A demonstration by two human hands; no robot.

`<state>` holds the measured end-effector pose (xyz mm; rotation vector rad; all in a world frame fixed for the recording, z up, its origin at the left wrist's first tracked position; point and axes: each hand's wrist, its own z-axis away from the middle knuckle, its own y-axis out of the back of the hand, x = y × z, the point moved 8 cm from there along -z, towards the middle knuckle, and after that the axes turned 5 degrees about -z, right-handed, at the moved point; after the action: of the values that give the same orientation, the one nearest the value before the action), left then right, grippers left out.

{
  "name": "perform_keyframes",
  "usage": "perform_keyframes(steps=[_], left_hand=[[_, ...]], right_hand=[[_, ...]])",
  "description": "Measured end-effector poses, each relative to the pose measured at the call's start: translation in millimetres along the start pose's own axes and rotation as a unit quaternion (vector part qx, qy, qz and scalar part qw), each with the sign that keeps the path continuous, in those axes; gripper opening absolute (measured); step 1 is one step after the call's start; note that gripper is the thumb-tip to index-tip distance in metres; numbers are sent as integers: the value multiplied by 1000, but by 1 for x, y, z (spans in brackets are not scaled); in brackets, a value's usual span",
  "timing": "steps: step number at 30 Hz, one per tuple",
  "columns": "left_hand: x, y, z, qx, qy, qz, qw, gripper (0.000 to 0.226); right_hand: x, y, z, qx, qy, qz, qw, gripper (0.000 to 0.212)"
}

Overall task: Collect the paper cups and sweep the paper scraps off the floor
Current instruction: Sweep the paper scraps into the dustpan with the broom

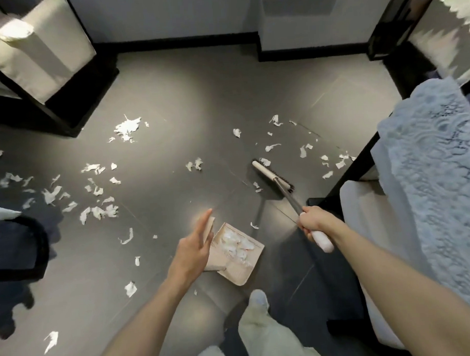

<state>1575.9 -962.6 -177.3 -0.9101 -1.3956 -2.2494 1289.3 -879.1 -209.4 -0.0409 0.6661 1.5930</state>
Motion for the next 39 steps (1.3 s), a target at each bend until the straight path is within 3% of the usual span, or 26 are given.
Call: perform_keyframes(steps=[6, 9, 12, 17, 22, 28, 35, 39], left_hand=[[27, 2, -41, 26, -4, 1, 1000, 47], [36, 4, -61, 34, -8, 15, 999, 45], [42, 6, -82, 30, -13, 24, 999, 45], [49, 15, -110, -9, -44, 2, 999, 47], [47, 37, -142, -52, -81, -4, 995, 47], [73, 68, -194, -58, -126, 14, 990, 46], [133, 68, -272, -59, -162, 11, 985, 46], [174, 54, -329, -75, -176, -1, 981, 46]], right_hand=[[-20, -12, -4, -102, -21, 157, 982, 47], [-25, -29, 17, -144, -32, 176, 973, 52], [-24, -37, 33, -186, -92, 11, 978, 57], [-40, -20, 59, -216, -152, -178, 948, 60], [-75, -4, 62, -174, -138, -252, 942, 59], [-127, 11, 27, -60, -82, -304, 947, 57], [-152, 57, -35, 59, -32, -361, 930, 69], [-161, 103, -78, 112, -19, -390, 914, 61]])
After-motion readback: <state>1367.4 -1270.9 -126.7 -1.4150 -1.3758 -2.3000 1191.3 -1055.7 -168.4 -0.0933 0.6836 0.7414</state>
